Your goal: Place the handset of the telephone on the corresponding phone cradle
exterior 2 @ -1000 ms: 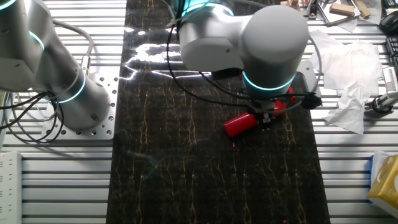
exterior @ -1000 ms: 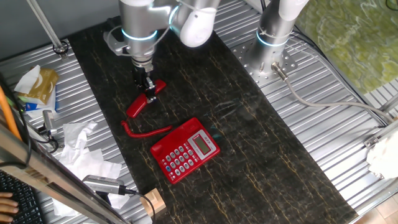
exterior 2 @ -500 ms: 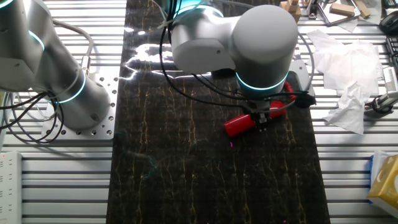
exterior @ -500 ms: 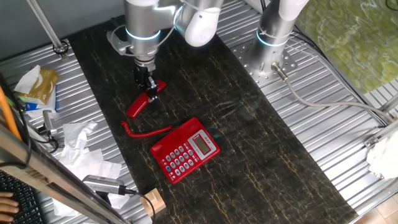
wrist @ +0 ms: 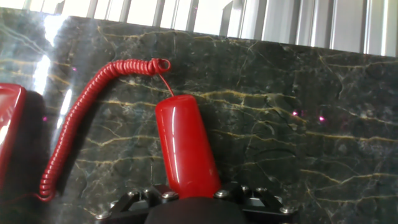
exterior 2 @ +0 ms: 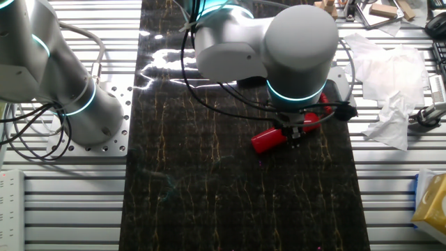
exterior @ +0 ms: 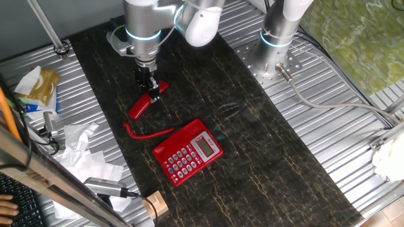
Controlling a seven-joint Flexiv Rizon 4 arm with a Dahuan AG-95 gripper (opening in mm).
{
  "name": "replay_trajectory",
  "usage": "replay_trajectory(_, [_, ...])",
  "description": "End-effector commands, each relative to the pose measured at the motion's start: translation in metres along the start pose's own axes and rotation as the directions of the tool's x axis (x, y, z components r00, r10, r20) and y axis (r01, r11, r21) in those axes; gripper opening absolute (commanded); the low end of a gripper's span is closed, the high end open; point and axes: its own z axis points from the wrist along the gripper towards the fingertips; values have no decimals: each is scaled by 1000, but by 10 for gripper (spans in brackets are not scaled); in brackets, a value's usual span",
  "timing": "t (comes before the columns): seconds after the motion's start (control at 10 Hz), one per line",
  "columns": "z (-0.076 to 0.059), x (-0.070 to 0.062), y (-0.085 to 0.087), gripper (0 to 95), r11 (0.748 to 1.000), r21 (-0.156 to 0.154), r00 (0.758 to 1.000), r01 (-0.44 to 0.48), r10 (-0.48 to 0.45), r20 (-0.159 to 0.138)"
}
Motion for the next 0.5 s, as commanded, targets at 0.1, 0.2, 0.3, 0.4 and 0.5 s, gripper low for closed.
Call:
replay_trajectory(0.1, [0,0,0,570,1000,12,1000,-10,10,-3])
replay_trajectory(0.2, [1,0,0,570,1000,12,1000,-10,10,-3])
replay_trajectory(0.3, [1,0,0,570,1000,11,1000,-7,7,-2])
replay_trajectory(0.4, [1,0,0,570,1000,16,1000,-3,3,-8])
replay_trajectory(0.5, [1,0,0,570,1000,17,1000,-3,3,-11])
